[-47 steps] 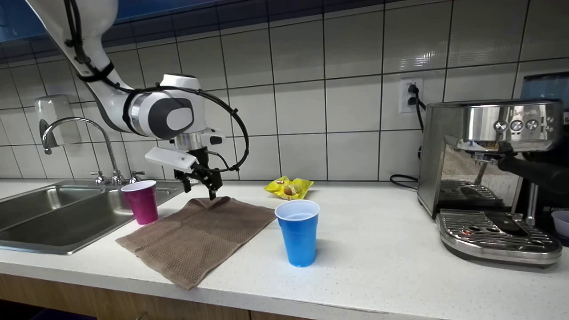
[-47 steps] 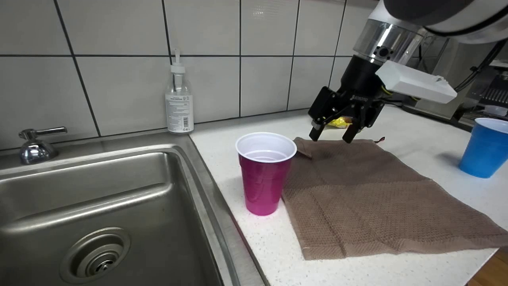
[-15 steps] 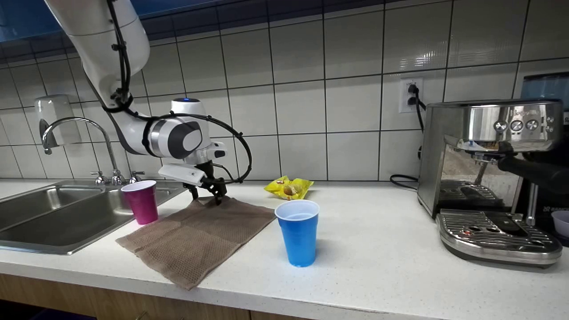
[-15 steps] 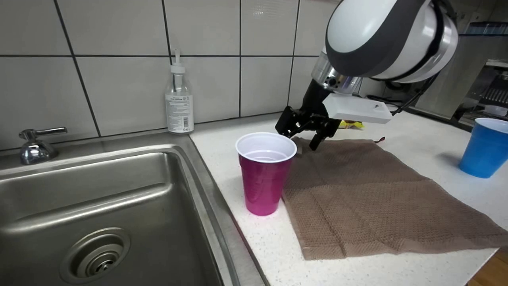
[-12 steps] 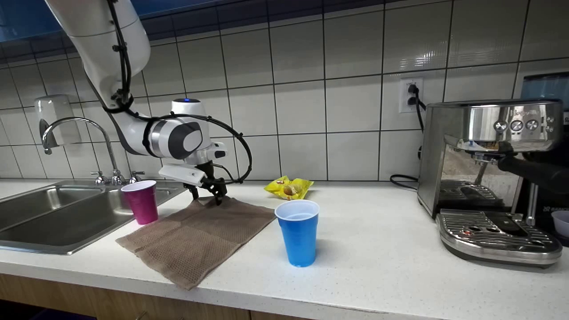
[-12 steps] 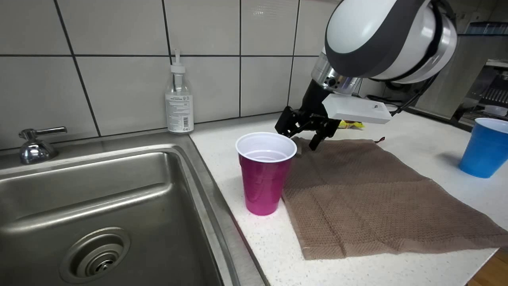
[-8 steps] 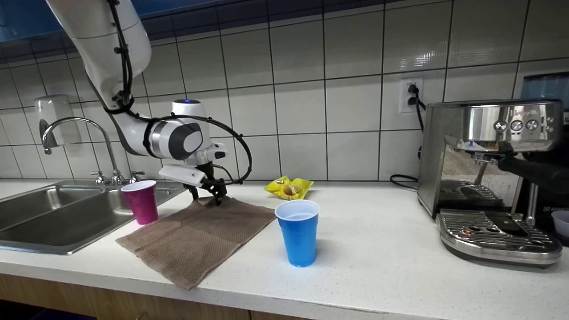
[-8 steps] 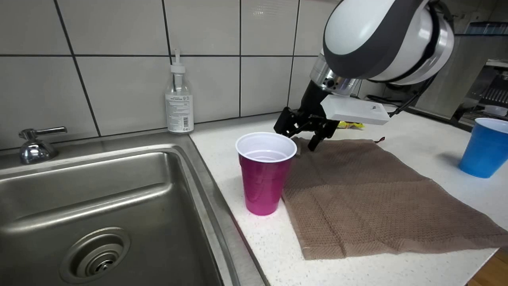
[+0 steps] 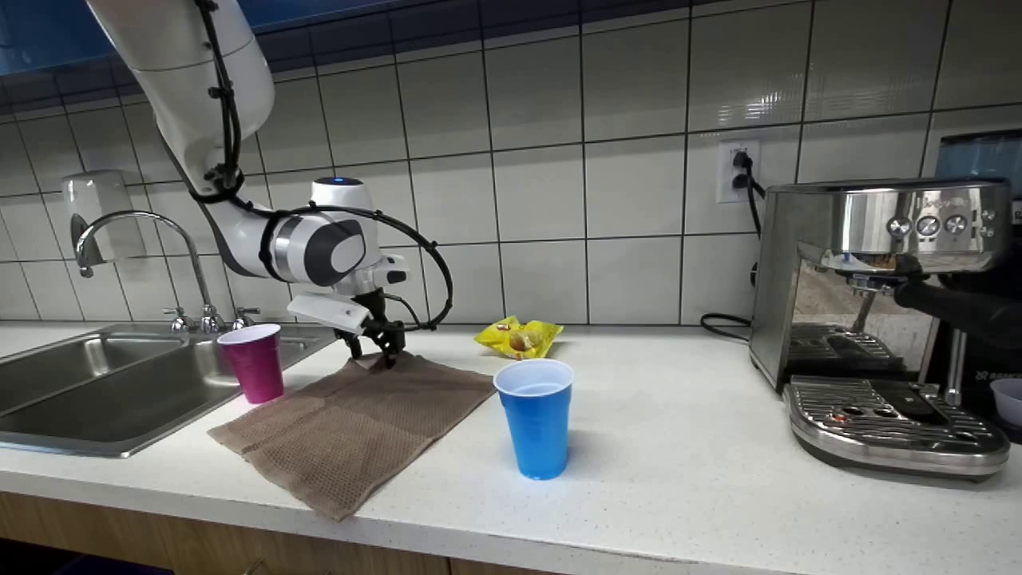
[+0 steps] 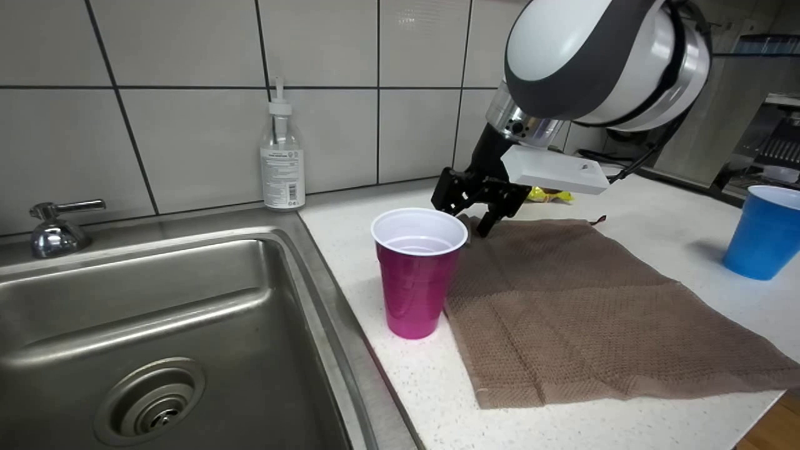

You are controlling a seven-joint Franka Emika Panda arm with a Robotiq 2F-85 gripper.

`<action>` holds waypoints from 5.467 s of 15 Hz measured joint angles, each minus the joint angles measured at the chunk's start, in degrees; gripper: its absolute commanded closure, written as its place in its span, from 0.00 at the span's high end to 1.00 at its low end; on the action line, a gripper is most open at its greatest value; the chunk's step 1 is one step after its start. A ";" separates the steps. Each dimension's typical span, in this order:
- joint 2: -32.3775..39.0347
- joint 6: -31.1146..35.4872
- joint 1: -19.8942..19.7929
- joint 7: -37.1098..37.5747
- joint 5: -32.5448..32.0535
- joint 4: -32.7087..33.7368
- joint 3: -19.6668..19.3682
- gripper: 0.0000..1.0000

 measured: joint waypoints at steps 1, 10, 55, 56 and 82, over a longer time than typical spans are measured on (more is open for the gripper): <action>0.00 0.00 -0.02 0.00 0.02 0.04 0.04 0.42; 0.04 0.03 -0.08 0.00 0.02 0.06 0.09 0.00; -18.80 -4.02 -6.93 -4.93 5.89 -15.37 3.17 0.01; -19.48 -4.29 -6.79 -4.91 5.89 -15.82 2.83 0.01; -31.91 -19.93 -5.44 -9.35 5.76 -19.21 -4.69 0.01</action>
